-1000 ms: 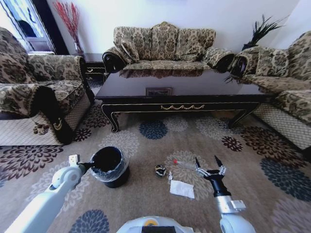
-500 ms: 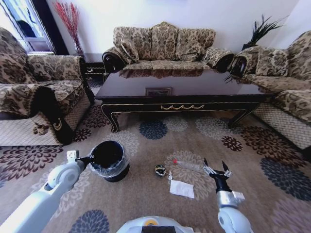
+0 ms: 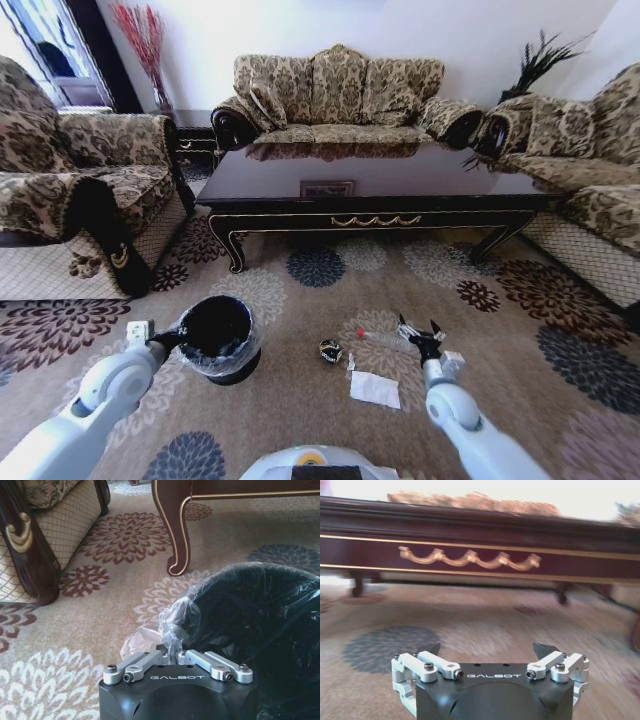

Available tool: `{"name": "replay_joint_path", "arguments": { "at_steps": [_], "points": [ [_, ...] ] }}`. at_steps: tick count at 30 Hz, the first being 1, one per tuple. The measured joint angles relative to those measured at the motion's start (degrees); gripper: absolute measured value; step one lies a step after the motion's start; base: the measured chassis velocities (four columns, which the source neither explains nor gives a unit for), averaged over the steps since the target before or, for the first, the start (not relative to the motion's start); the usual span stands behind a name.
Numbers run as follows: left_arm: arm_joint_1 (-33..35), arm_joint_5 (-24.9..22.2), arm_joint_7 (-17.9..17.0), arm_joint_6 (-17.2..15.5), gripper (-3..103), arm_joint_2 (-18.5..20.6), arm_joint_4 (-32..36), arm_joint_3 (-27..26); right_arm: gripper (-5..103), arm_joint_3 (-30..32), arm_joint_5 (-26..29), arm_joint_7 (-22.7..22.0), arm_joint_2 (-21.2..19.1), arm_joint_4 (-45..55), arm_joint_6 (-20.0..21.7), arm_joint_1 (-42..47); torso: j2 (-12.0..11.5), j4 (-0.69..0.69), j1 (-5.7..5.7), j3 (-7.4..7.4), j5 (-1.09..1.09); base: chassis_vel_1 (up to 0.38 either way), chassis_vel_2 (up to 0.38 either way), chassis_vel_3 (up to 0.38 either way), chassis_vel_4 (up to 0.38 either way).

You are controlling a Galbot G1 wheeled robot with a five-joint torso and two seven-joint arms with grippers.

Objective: Move to the front of the table and pick up the trash from the floor, then place it into the trash bin.

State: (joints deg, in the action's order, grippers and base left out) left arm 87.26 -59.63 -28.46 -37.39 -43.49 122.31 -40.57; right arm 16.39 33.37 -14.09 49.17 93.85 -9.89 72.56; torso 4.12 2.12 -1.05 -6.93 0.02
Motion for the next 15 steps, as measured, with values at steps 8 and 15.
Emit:
{"name": "replay_joint_path", "arguments": {
  "at_steps": [8, 15],
  "points": [
    [0.8, 0.3, -0.1, 0.0, 3, -0.3, 0.8, -0.8, 100, -16.7, 1.0, 23.8, -9.9, -15.4, -7.0, -17.8, 0.0, -0.01, 0.0, -0.01, -0.02, 0.0, 0.0, 0.0, 0.0],
    [1.7, -0.1, -0.1, 0.0, 3, 0.6, 2.1, -2.7, 100, -26.6, -1.5, 43.6, -12.1, -25.9, -10.9, -28.2, 0.0, 0.02, 0.0, 0.0, 0.0, 0.0, 0.0, 0.0, 0.0]
  ]
}}
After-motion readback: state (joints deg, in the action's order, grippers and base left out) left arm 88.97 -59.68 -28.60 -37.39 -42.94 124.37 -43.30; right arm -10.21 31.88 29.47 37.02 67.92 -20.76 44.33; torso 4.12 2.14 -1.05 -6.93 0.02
